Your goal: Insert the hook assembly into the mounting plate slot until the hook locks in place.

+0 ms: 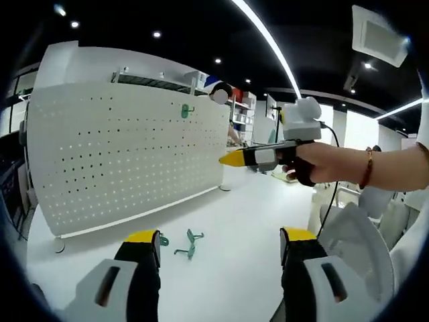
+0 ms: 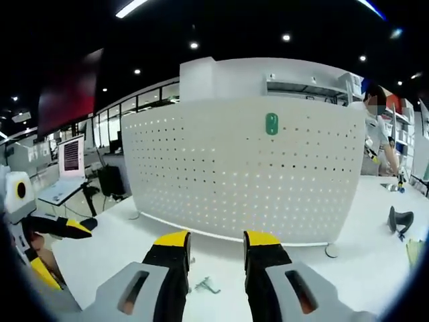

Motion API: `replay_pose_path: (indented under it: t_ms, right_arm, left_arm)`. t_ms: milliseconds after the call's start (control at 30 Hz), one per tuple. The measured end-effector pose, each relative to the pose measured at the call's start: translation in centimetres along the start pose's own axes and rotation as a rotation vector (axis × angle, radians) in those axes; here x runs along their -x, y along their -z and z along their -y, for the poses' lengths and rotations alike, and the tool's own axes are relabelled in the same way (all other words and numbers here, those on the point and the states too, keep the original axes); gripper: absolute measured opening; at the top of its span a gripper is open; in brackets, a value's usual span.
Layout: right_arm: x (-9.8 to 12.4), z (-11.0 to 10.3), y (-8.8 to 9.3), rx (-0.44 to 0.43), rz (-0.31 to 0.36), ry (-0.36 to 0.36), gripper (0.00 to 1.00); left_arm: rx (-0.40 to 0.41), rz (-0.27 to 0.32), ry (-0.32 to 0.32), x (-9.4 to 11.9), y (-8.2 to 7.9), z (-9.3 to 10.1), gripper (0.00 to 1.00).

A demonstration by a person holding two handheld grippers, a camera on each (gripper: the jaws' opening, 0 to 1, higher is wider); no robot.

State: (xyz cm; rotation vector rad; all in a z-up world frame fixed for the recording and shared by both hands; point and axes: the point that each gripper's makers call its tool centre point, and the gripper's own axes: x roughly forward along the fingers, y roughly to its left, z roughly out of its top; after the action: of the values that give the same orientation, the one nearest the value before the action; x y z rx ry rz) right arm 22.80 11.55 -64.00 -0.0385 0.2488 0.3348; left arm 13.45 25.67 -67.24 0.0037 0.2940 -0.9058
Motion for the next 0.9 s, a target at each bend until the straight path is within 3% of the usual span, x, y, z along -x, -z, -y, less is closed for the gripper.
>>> replay_pose_path:
  t_ms: [133, 333, 567, 633, 900]
  right_arm:
    - [-0.4, 0.5, -0.1, 0.032, 0.014, -0.042, 0.31]
    - [-1.1, 1.8, 0.8, 0.005, 0.005, -0.096, 0.32]
    - [-0.9, 2.6, 2.0, 0.004, -0.006, -0.139, 0.31]
    - [-0.7, 2.7, 2.6, 0.015, -0.009, -0.15, 0.31]
    - [0.2, 3.0, 3.8, -0.001, -0.012, -0.158, 0.31]
  left_arm:
    - [0.016, 0.011, -0.09, -1.1, -0.5, -1.1, 0.73]
    - [0.005, -0.017, -0.131, -3.2, -0.5, -1.4, 0.7]
    - [0.009, -0.044, -0.142, -5.1, 0.1, -1.1, 0.7]
    - [0.013, -0.1, -0.131, -5.7, 1.0, -1.1, 0.68]
    - [-0.005, -0.119, -0.128, -7.3, 1.0, -1.2, 0.65]
